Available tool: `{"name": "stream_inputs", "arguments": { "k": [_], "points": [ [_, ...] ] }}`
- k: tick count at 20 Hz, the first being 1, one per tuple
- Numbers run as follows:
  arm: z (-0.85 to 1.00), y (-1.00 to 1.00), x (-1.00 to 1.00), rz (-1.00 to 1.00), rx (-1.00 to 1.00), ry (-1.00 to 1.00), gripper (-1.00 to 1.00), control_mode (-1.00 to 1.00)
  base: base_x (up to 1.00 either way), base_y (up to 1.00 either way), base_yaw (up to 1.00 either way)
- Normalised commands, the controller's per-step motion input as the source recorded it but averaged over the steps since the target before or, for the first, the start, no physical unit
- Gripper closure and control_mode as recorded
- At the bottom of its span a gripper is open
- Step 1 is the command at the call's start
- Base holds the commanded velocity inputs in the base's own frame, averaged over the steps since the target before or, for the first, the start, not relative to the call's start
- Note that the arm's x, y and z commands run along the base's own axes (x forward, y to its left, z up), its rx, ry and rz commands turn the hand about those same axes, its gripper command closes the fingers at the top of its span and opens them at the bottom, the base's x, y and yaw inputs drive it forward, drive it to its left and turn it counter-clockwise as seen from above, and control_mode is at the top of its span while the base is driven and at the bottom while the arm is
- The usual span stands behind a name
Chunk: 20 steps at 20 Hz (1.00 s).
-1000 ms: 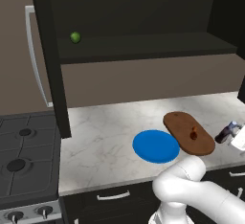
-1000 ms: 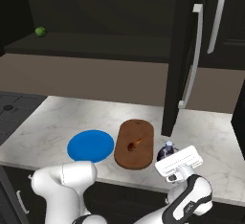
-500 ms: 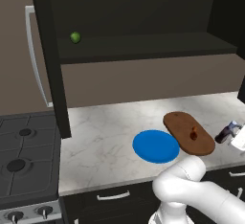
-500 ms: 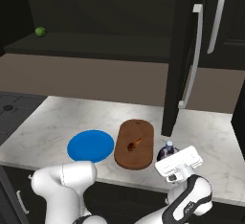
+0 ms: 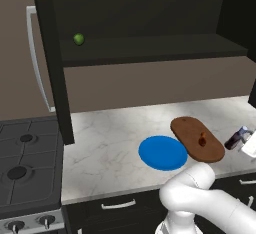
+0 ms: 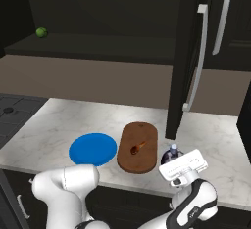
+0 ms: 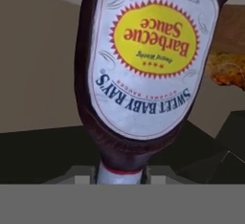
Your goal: Pick the chicken drumstick from the plate and place it on the cutting board. Then pick the condiment bottle from the cabinet and place it next to the cutting board.
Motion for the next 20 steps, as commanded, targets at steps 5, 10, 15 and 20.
{"name": "stream_inputs", "arguments": {
  "k": [5,10,15,20],
  "points": [
    [-0.23,-0.09,0.00,0.00,0.00,0.00,-1.00,-1.00,0.00,0.00,0.00],
    [-0.17,-0.06,0.00,0.00,0.00,0.00,-1.00,-1.00,0.00,0.00,0.00],
    [-0.12,-0.06,0.00,0.00,0.00,0.00,-1.00,-1.00,0.00,0.00,0.00],
    [-0.05,-0.11,-0.01,0.01,0.00,0.00,-1.00,-1.00,0.00,0.00,0.00]
  ]
}}
